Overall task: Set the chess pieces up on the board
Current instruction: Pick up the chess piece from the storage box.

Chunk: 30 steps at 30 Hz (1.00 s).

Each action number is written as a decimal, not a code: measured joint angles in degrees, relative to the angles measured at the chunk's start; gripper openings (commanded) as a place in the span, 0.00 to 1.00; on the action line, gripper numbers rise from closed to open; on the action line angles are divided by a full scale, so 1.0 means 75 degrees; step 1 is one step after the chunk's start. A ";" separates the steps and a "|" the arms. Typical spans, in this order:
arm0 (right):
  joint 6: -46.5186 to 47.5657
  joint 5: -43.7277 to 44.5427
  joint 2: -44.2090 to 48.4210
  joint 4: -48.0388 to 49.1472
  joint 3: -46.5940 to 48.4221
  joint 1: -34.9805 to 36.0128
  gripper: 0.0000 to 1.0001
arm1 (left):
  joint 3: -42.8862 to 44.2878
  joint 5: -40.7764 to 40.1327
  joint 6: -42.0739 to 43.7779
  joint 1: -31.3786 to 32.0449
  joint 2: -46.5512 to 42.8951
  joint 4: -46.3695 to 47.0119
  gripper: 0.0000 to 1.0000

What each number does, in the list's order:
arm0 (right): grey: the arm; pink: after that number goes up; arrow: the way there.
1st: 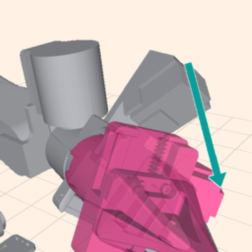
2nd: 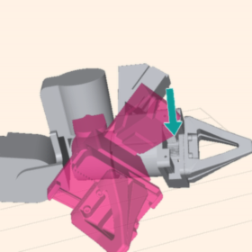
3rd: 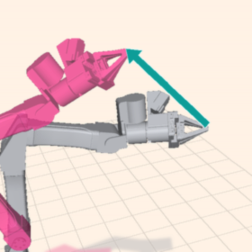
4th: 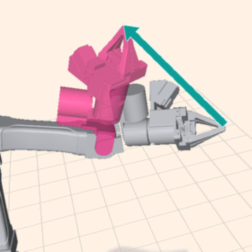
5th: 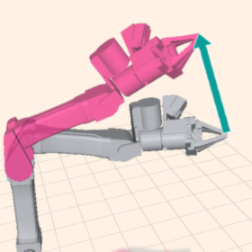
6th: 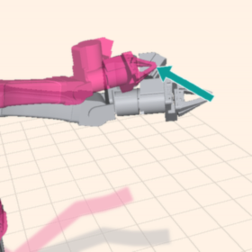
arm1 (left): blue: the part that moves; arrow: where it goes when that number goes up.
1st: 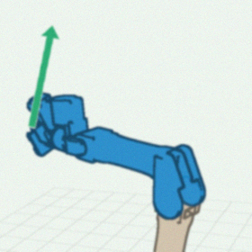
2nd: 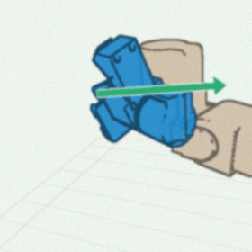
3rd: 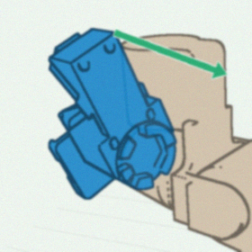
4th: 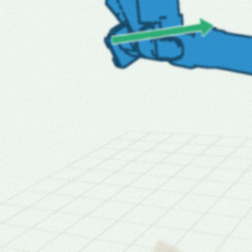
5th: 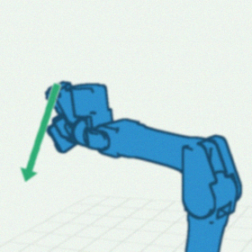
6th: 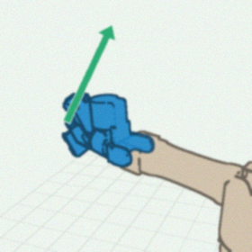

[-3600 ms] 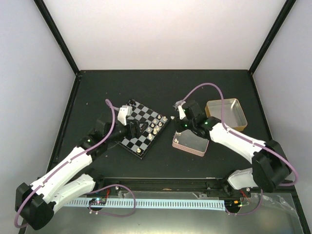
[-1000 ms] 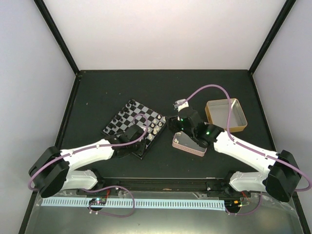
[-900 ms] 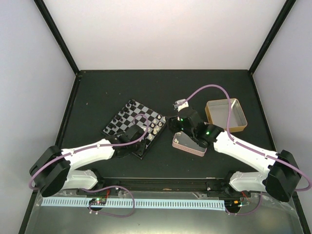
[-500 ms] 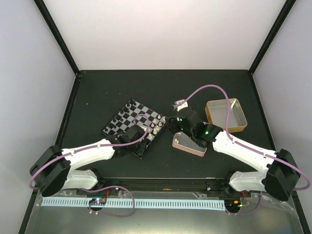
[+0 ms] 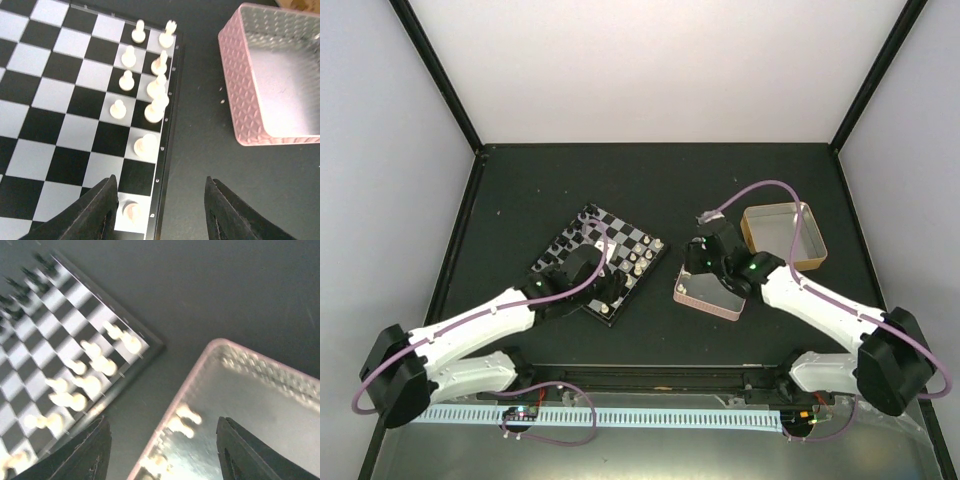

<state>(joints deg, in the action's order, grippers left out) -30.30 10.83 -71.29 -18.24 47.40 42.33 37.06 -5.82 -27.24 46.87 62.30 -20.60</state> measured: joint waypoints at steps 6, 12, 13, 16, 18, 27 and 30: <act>-0.0353 -0.1090 -0.0466 -0.0277 -0.0691 -0.0769 0.52 | 0.0038 0.0006 -0.0061 -0.0146 -0.0565 0.0006 0.51; -0.1148 -0.1891 -0.1035 0.0035 -0.0953 -0.1023 0.39 | 0.0038 0.0023 -0.0128 -0.0326 -0.0921 0.0026 0.52; -0.1294 -0.1979 -0.1172 0.0140 -0.0953 -0.1029 0.37 | 0.0038 0.0041 -0.0140 -0.0347 -0.0965 0.0044 0.52; -0.1635 -0.2180 -0.1635 0.0411 -0.0950 -0.1026 0.33 | 0.0038 0.0093 -0.0169 -0.0393 -0.1067 0.0093 0.52; -0.1766 -0.2282 -0.1918 0.0495 -0.0930 -0.1029 0.33 | 0.0038 0.0119 -0.0178 -0.0396 -0.1099 0.0114 0.52; -0.1801 -0.2273 -0.2430 0.0659 -0.0507 -0.1029 0.28 | 0.0023 0.0184 -0.0184 -0.0484 -0.1113 0.0131 0.52; -0.1778 -0.2238 -0.2629 0.0726 -0.0417 -0.1029 0.23 | 0.0023 0.0189 -0.0184 -0.0501 -0.1110 0.0131 0.52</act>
<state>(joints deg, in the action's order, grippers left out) -43.64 -5.96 -91.00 -12.80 44.27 34.61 37.23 -4.40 -28.62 43.11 53.98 -19.62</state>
